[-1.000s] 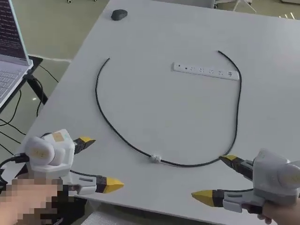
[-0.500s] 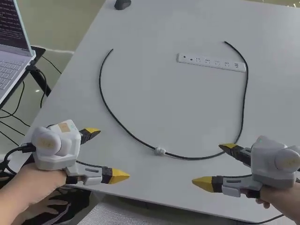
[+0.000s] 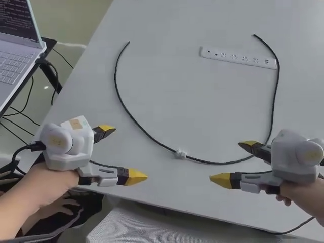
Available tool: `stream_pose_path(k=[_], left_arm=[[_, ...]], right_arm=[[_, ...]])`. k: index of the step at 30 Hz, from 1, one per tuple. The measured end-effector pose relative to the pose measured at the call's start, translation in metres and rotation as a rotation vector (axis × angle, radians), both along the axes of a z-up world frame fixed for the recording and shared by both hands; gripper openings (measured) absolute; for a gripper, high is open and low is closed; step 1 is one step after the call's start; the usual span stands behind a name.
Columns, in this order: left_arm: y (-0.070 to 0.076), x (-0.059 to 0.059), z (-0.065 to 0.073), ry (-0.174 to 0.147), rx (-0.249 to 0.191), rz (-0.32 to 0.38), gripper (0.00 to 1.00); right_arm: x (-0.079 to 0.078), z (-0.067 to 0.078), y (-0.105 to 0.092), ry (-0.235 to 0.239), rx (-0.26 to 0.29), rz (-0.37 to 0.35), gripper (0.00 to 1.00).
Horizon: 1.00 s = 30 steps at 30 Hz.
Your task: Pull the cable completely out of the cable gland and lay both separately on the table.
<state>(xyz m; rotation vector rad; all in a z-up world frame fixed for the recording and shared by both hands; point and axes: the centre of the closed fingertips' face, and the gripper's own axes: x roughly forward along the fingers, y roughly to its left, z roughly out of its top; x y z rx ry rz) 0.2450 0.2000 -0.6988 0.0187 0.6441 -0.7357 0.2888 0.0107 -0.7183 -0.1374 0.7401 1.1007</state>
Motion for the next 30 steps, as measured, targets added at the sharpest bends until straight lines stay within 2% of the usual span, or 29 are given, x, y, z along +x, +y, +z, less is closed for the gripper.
stream_pose_path(k=[5,9,16,22,27,30], left_arm=[[0.002,-0.001,-0.002,0.005,0.002,-0.004,0.97],[0.000,-0.001,0.000,0.004,-0.015,-0.006,0.97],[-0.001,-0.003,-0.004,0.012,-0.015,-0.020,0.97],[0.004,0.003,0.001,-0.002,-0.019,-0.024,0.97],[0.008,0.004,-0.009,0.009,0.011,-0.040,0.97],[0.008,0.003,-0.013,0.016,0.015,-0.047,0.96]], right_arm=[[0.009,-0.001,0.005,-0.010,-0.013,0.012,0.85],[0.013,0.001,0.013,-0.020,-0.020,0.024,0.84],[0.023,-0.006,0.025,-0.040,-0.067,0.065,0.81],[0.024,-0.016,0.038,-0.037,-0.125,0.140,0.71],[0.026,-0.026,0.051,-0.024,-0.156,0.186,0.63],[0.026,-0.032,0.056,-0.013,-0.176,0.219,0.56]])
